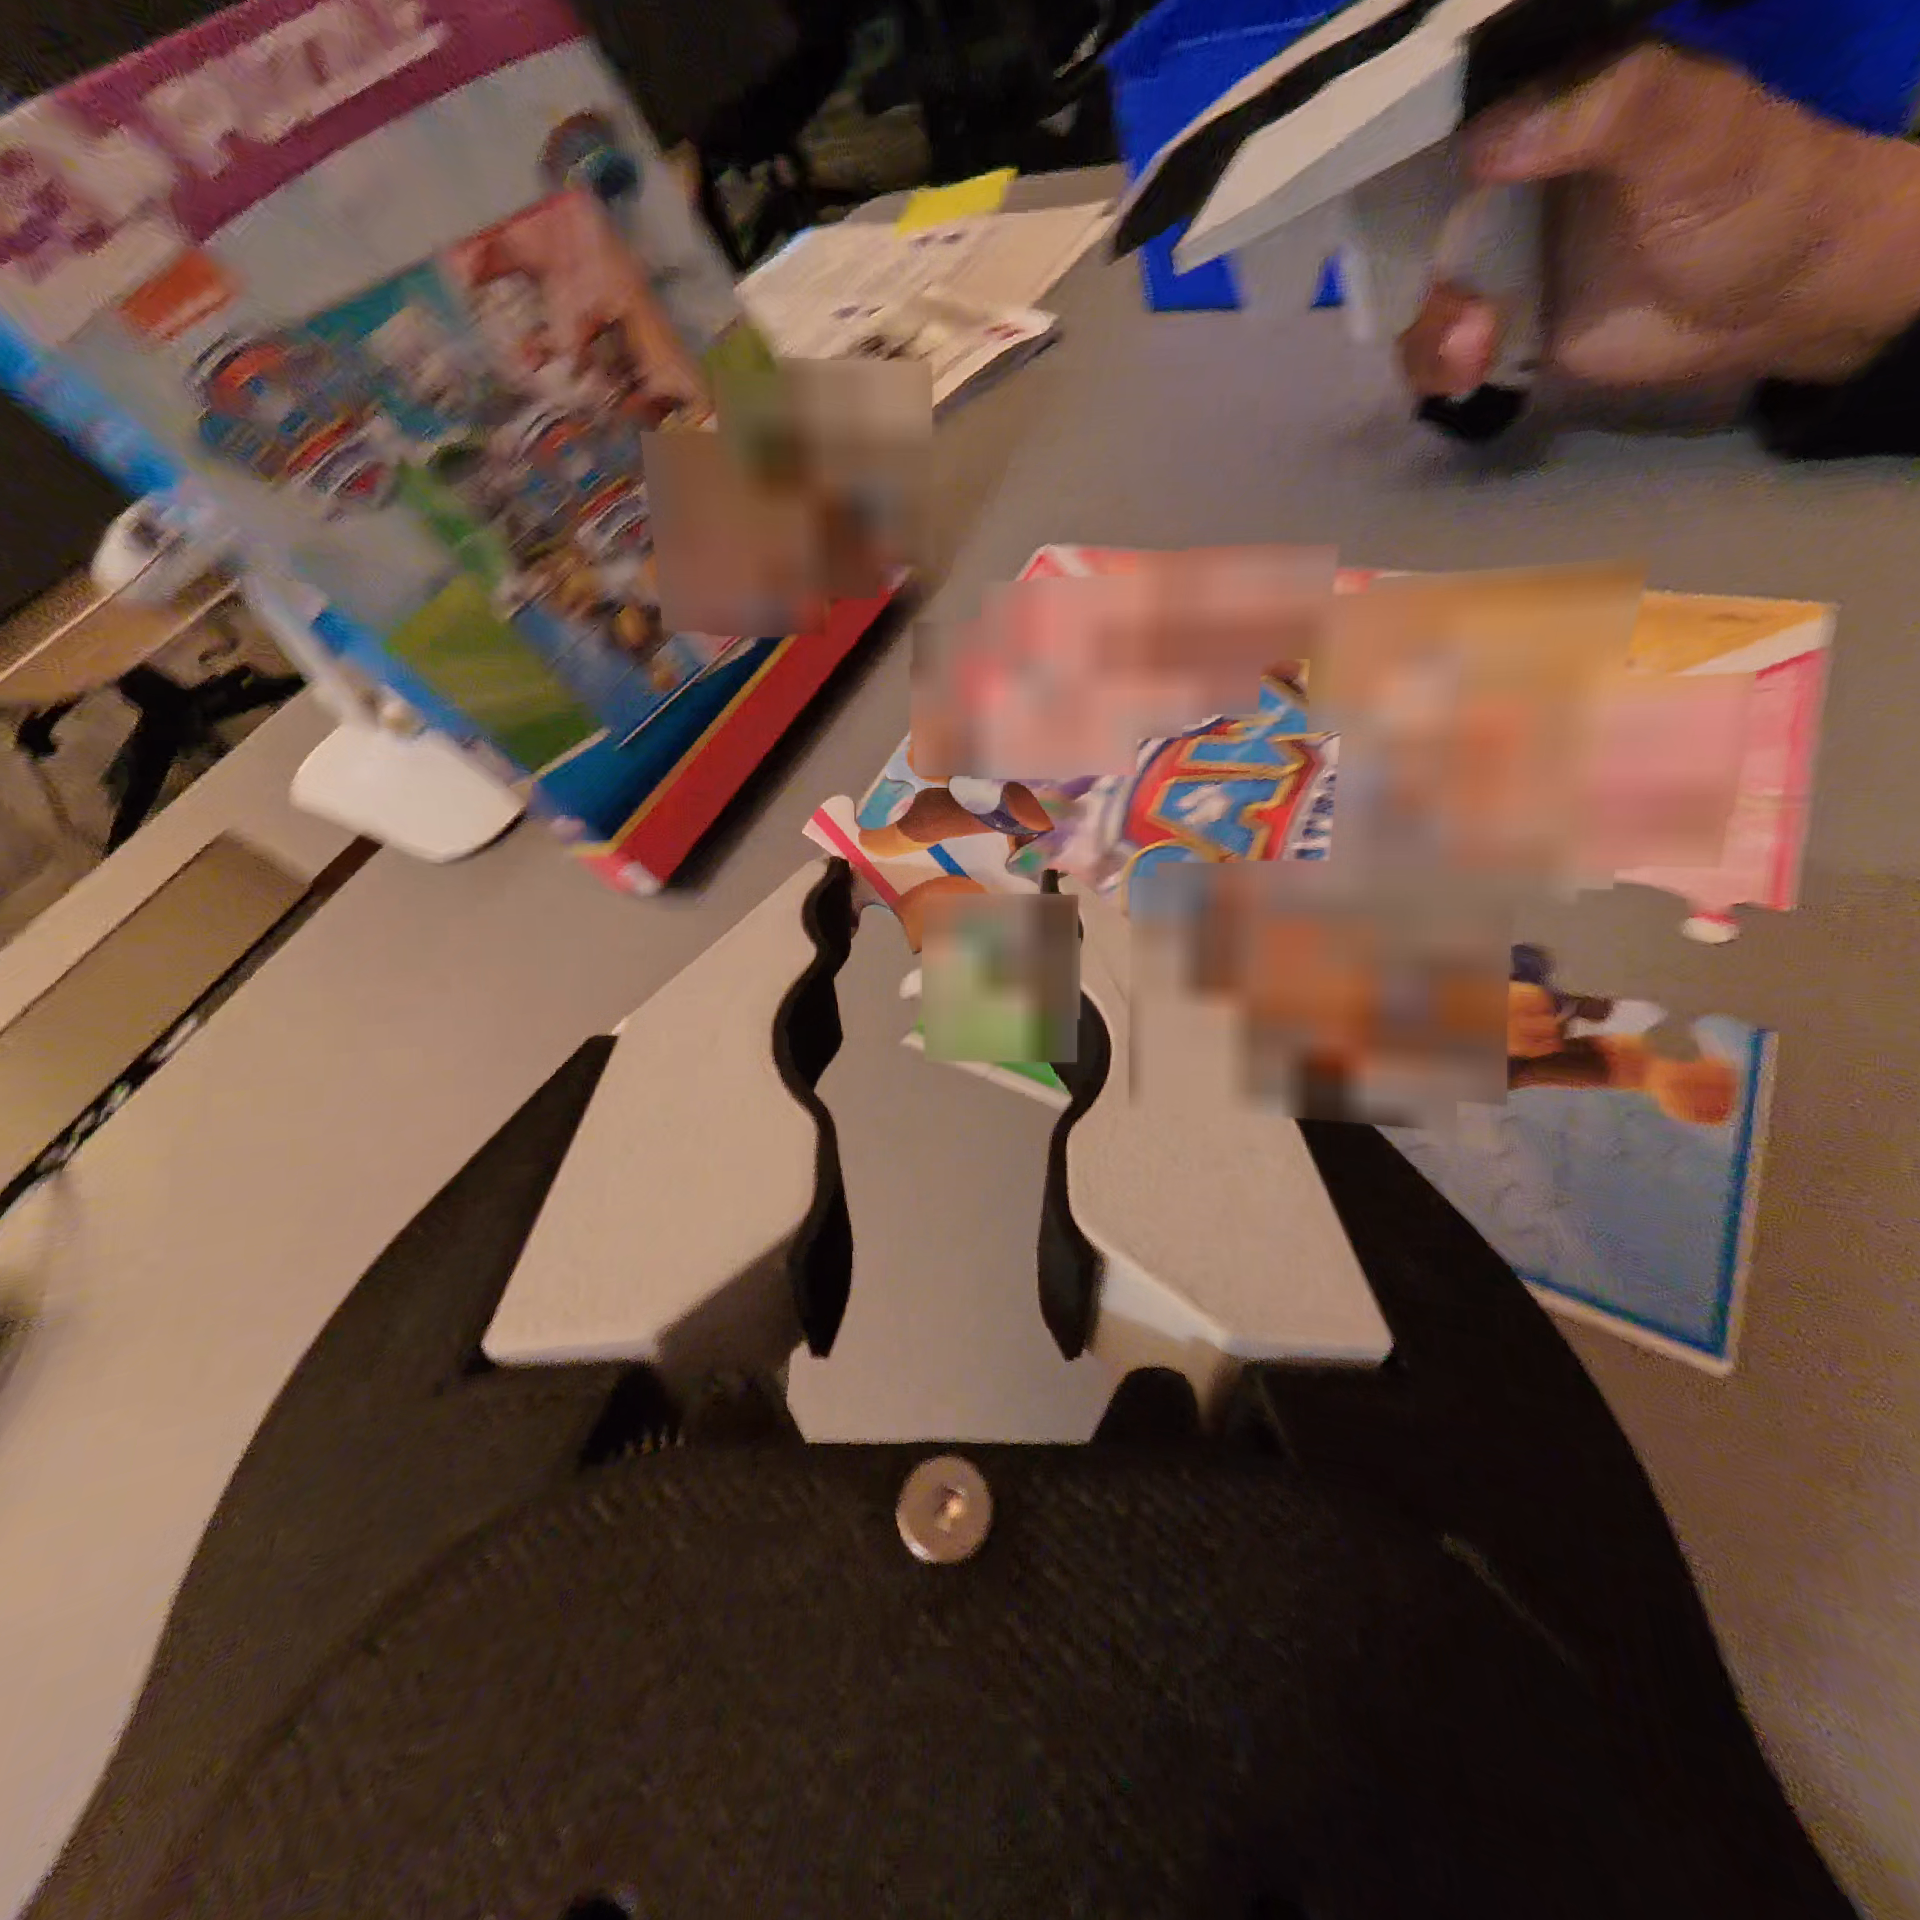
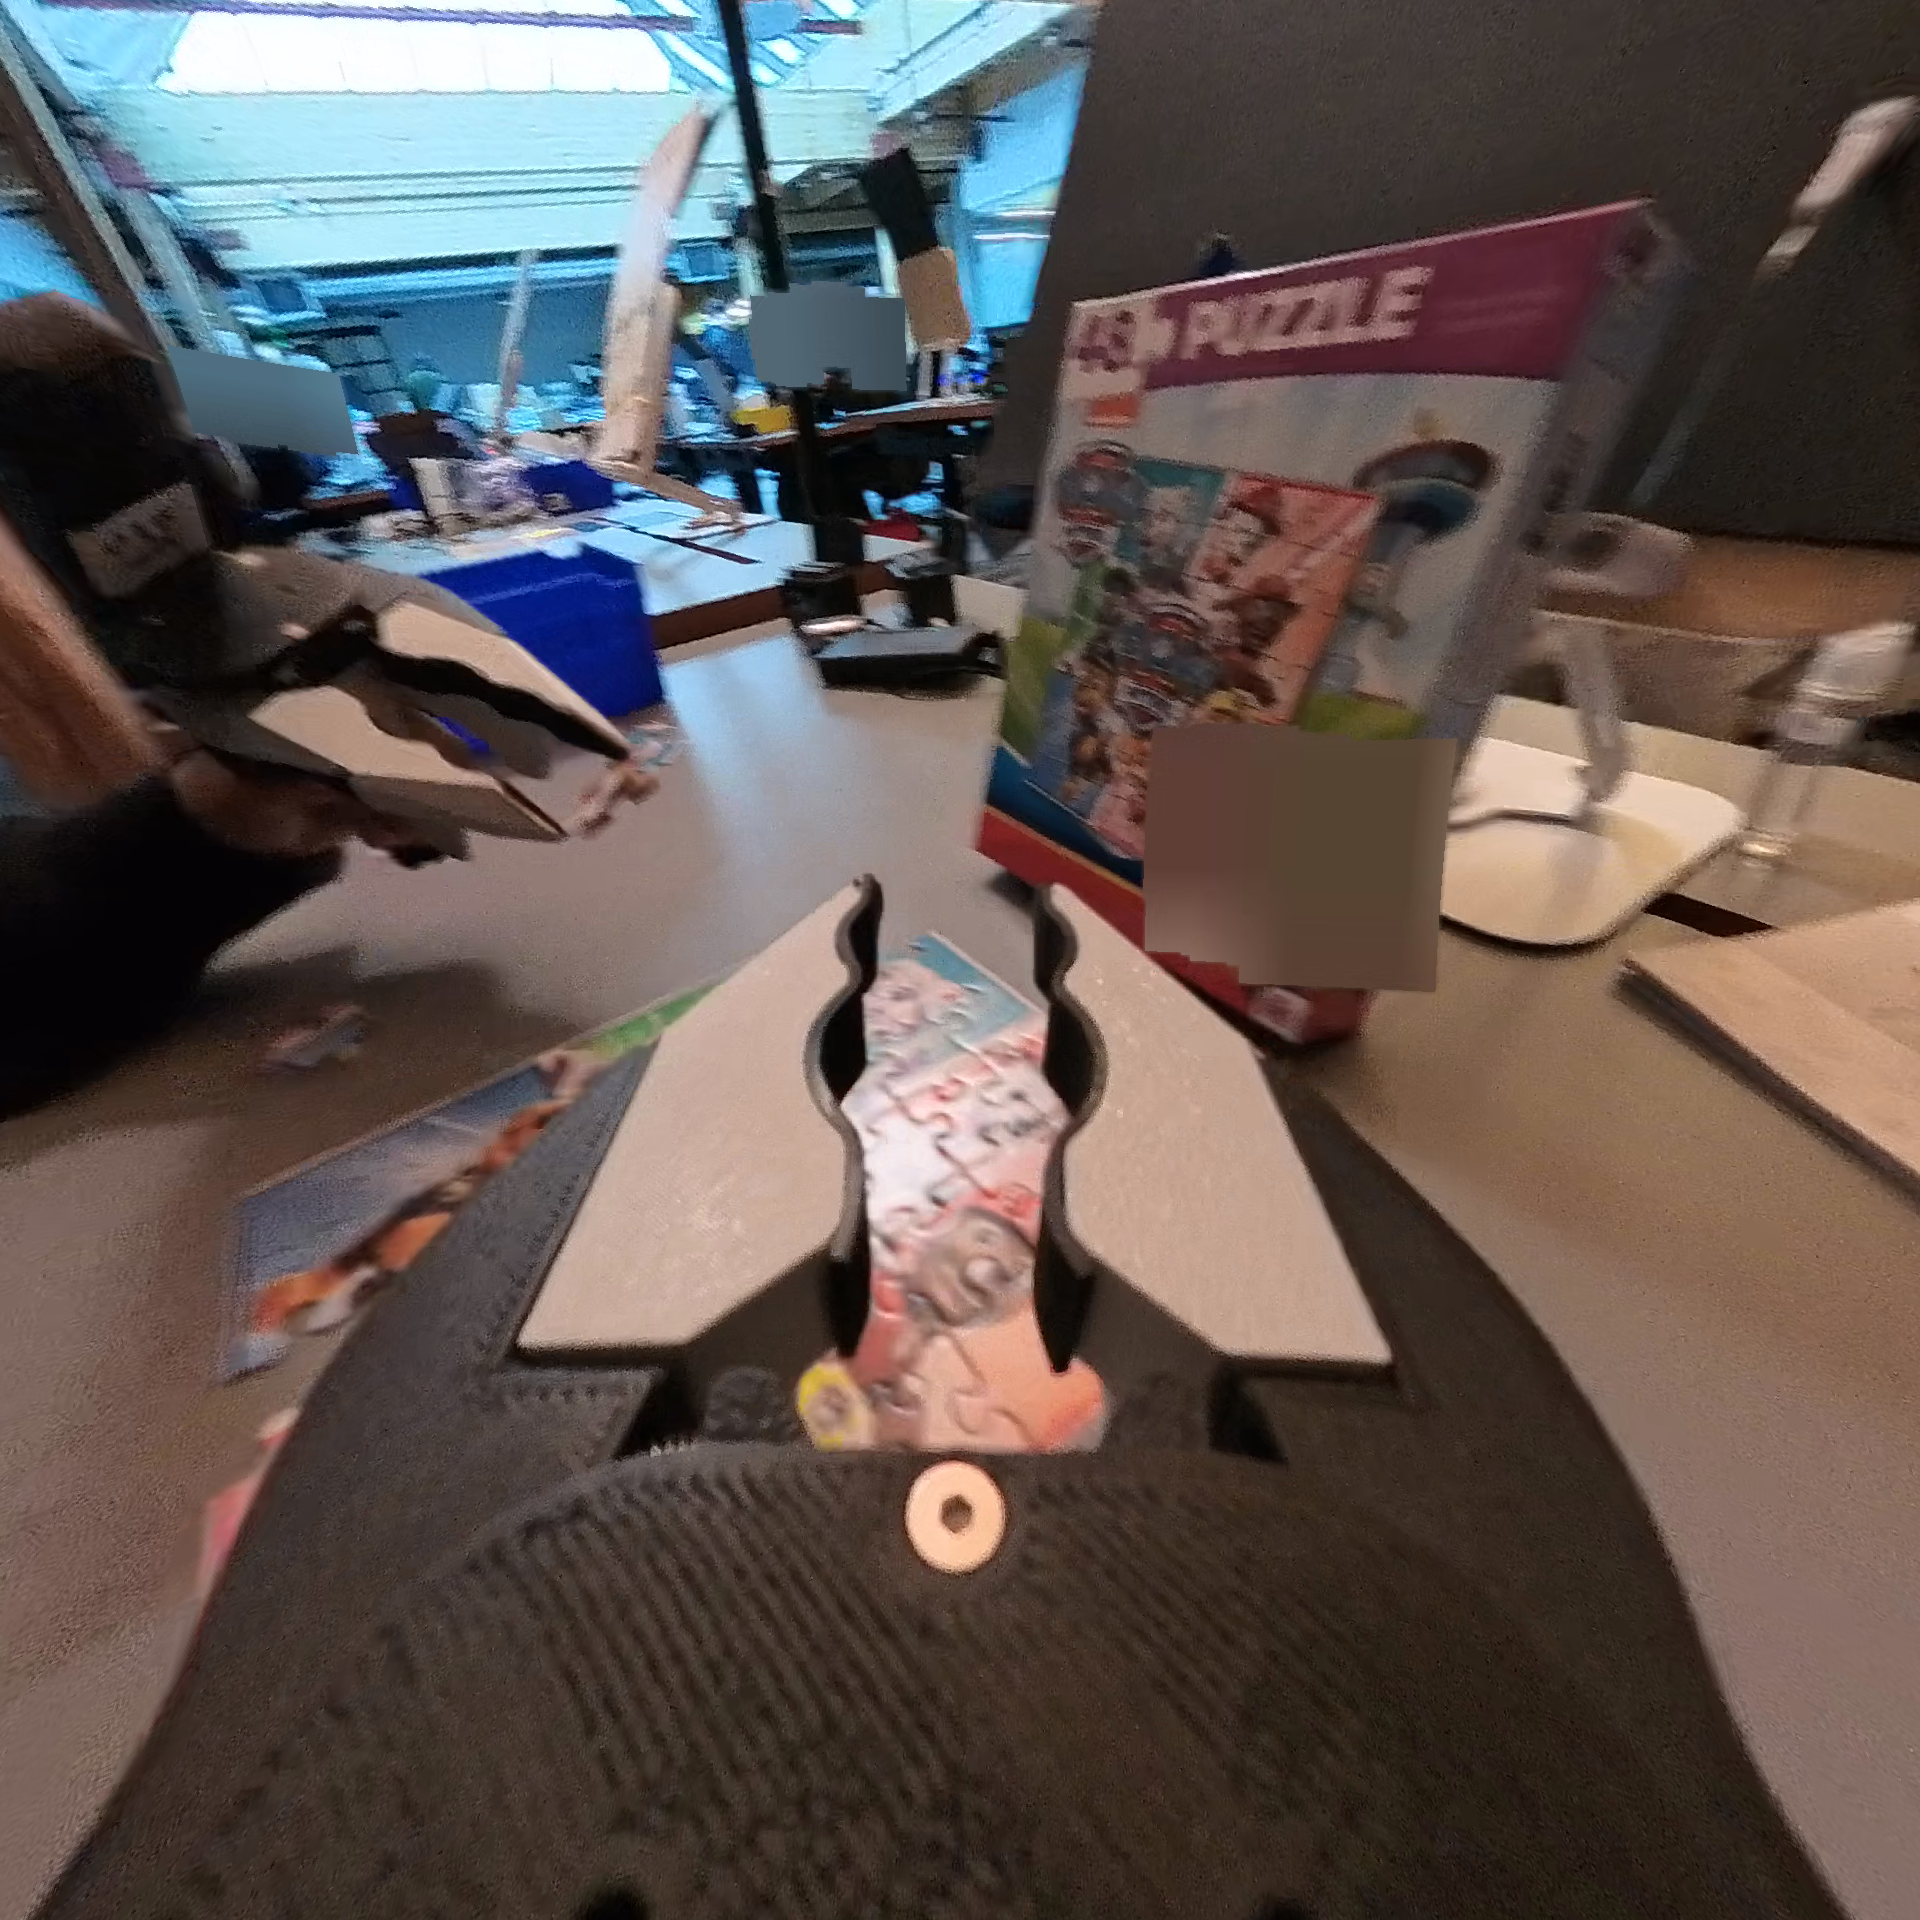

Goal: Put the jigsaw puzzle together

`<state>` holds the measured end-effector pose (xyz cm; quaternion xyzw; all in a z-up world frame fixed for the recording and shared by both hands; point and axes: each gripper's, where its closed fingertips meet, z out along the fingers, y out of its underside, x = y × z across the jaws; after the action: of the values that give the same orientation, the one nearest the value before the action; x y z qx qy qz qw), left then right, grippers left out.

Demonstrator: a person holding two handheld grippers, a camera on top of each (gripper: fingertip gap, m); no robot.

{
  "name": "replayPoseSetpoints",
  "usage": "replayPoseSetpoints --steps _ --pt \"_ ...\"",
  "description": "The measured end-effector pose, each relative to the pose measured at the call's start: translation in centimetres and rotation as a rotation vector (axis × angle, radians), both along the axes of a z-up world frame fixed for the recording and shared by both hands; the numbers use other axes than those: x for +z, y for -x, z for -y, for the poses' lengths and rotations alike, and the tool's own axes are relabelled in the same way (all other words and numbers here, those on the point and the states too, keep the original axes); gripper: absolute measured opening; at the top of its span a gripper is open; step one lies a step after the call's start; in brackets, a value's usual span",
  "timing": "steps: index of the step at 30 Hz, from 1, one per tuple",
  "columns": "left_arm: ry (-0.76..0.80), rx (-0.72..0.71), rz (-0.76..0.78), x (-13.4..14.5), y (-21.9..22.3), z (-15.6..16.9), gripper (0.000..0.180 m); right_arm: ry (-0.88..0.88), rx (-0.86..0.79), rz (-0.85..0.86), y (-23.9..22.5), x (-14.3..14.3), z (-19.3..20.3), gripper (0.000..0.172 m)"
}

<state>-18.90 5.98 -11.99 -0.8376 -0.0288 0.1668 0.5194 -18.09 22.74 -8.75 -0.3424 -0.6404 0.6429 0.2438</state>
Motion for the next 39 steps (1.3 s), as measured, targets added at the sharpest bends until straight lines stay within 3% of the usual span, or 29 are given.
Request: replayPoseSetpoints --steps 6,14,20,24,30,39 --pt "0.074 -0.114 -0.091 -0.8 -4.2 -4.4 0.036 0.176 0.308 0.193 -3.0 -0.2 6.3 0.047" --pt "0.038 -0.166 -0.085 -0.8 -5.9 -6.5 0.035 0.185 0.437 0.38 -4.3 -2.7 8.5 0.049" --pt "0.044 -0.192 -0.072 -1.4 -6.4 -6.8 0.035 0.22 0.525 0.453 -5.1 -3.5 9.6 0.031" --pt "0.036 -0.197 -0.056 -1.6 -6.4 -6.8 0.035 0.196 0.56 0.461 -5.6 -3.9 9.9 0.004" --pt "-0.05 -0.187 0.025 -0.7 -6.1 -6.7 0.041 0.19 0.531 0.455 -5.2 -3.9 9.4 0.0" --pt "-0.178 -0.133 0.27 -0.5 -4.6 -6.3 0.043 0.186 0.488 0.4 -4.9 -3.0 8.6 0.0"
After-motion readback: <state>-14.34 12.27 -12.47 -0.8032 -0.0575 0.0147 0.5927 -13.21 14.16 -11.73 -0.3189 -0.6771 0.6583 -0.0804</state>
